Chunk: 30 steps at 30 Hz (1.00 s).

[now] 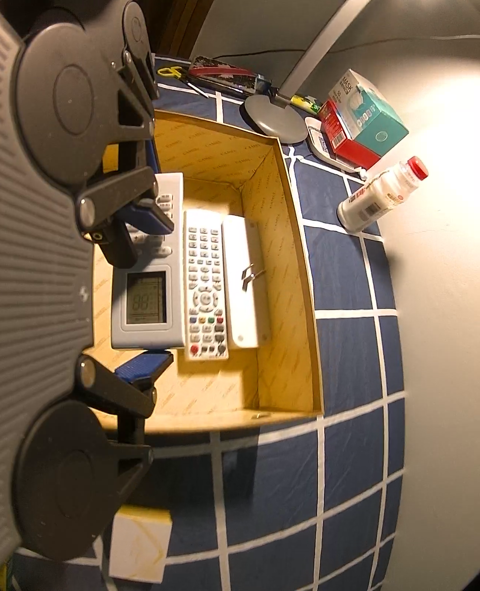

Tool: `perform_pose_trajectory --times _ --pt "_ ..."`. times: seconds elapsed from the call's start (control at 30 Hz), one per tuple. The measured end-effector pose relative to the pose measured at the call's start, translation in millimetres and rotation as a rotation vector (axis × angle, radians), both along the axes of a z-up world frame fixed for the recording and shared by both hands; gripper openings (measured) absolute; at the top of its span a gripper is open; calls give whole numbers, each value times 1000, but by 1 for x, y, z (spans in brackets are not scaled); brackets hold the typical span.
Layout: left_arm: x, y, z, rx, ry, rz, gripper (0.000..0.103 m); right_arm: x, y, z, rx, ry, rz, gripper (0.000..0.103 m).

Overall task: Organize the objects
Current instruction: 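Lower the AC remote into the box beside the TV remote, open right gripper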

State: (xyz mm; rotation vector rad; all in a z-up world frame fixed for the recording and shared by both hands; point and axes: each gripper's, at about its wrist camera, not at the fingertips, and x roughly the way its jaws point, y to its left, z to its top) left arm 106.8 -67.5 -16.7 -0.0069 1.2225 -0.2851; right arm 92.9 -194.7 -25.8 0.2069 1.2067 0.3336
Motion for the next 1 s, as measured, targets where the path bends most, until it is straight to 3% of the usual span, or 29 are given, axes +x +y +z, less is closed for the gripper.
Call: perform_pose_trajectory --times 0.4,1.0 --pt "61 17 -45 39 90 -17 69 58 29 -52 21 96 -8 68" --pt "90 26 -82 31 164 -11 69 86 41 -91 3 168 3 68"
